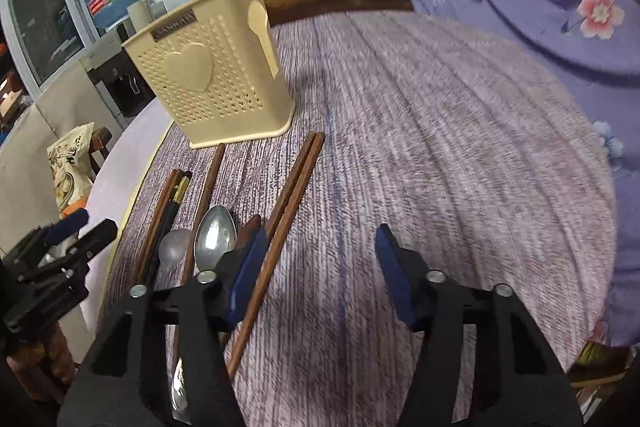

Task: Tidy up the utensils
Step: 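Close the left tool on a brown chopstick while the right tool grasps another brown chopstick, then lift the left tool's chopstick over the basket while the right tool carries its chopstick there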

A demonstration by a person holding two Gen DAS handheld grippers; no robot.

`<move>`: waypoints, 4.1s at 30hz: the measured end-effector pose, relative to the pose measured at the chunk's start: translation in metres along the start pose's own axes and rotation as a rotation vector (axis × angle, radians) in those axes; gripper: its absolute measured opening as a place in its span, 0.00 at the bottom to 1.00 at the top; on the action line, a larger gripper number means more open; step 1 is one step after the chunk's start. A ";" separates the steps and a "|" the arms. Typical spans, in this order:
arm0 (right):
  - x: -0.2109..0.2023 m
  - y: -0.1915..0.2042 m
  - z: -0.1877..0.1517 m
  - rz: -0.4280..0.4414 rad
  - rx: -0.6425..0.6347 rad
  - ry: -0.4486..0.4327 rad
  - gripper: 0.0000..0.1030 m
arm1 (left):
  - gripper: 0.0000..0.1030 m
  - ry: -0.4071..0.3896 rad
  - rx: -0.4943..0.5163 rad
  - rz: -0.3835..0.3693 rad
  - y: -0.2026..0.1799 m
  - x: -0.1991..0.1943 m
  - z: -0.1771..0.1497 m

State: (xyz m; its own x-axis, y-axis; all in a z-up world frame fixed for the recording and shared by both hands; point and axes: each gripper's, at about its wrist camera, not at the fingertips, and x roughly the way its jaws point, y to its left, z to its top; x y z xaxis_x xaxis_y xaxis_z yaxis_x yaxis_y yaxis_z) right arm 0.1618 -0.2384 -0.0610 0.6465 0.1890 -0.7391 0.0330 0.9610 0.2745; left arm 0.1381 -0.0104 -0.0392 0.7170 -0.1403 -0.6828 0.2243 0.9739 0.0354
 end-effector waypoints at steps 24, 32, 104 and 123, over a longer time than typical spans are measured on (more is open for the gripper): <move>0.059 0.010 0.041 -0.024 -0.035 0.155 0.14 | 0.28 0.155 0.012 -0.052 0.002 0.051 0.018; 0.066 0.012 0.050 -0.041 -0.039 0.157 0.12 | 0.27 0.168 0.028 -0.025 0.002 0.065 0.029; -0.154 0.083 0.148 0.208 -0.284 -0.439 0.07 | 0.07 -0.397 -0.022 -0.127 0.016 -0.119 0.168; -0.113 0.114 0.224 0.103 -0.226 -0.570 0.07 | 0.07 -0.477 -0.125 -0.043 0.005 -0.075 0.240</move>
State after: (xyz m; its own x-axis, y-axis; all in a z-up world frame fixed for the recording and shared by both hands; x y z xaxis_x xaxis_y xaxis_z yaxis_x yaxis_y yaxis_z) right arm 0.2631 -0.1954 0.1918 0.9452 0.2056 -0.2535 -0.1734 0.9743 0.1438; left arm 0.2440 -0.0378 0.1875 0.9375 -0.2187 -0.2706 0.2006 0.9752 -0.0931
